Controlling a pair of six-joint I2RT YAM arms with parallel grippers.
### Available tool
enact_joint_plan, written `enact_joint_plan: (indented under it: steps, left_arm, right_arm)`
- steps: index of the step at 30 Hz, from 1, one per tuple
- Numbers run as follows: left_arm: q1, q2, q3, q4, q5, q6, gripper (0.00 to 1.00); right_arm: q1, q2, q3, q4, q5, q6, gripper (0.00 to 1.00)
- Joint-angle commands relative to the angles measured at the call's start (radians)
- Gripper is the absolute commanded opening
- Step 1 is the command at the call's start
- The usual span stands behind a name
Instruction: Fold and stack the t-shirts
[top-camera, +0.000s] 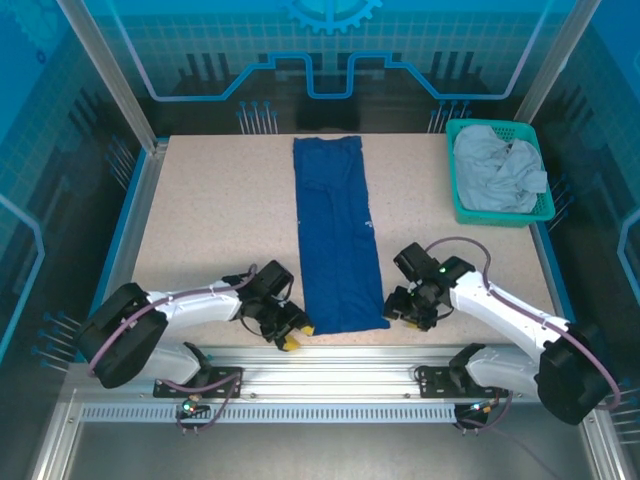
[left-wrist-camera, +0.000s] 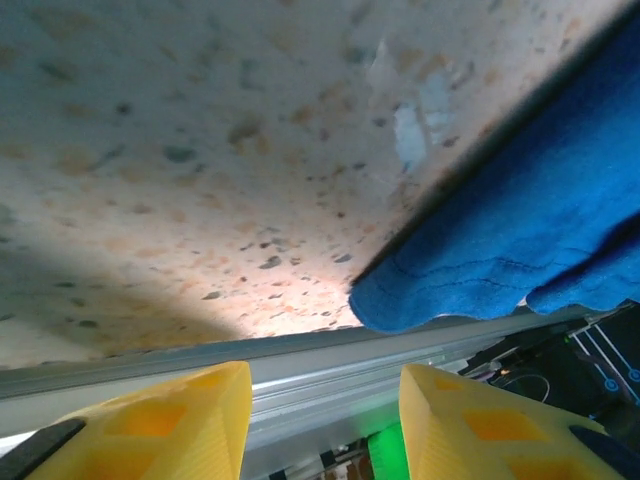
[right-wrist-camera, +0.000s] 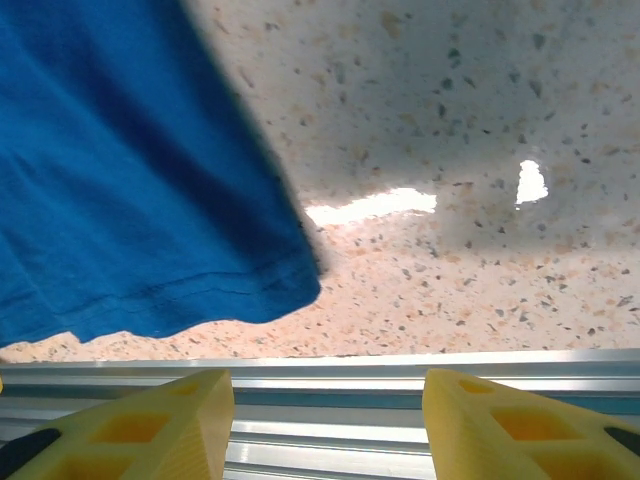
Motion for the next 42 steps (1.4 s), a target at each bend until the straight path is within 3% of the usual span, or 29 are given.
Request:
enact_joint_plan:
  steps: [1, 4, 16, 21, 33, 42]
  left_arm:
    - [-0.012, -0.029, -0.043, 0.039, -0.118, -0.092, 0.43]
    - [-0.01, -0.027, -0.046, 0.071, -0.175, -0.102, 0.43]
    - [-0.035, 0.017, 0.034, 0.117, -0.214, -0.11, 0.39]
    - [-0.062, -0.032, 0.123, -0.086, -0.277, -0.065, 0.45]
    - [-0.072, 0.077, 0.126, -0.068, -0.233, -0.034, 0.43]
    - [-0.091, 0.174, 0.153, -0.014, -0.23, -0.024, 0.34]
  right_arm:
    - [0.0, -0.006, -0.039, 0.032, -0.022, 0.007, 0.54]
    - [0.003, -0.011, -0.059, 0.062, -0.044, -0.008, 0.53]
    - [-0.02, 0.051, -0.097, 0.158, -0.048, -0.02, 0.53]
    - [-0.022, 0.103, -0.094, 0.185, -0.06, -0.004, 0.53]
    - [-0.018, 0.211, -0.045, 0.23, -0.08, 0.002, 0.42]
    - [0.001, 0.166, -0.02, 0.182, -0.07, 0.026, 0.45]
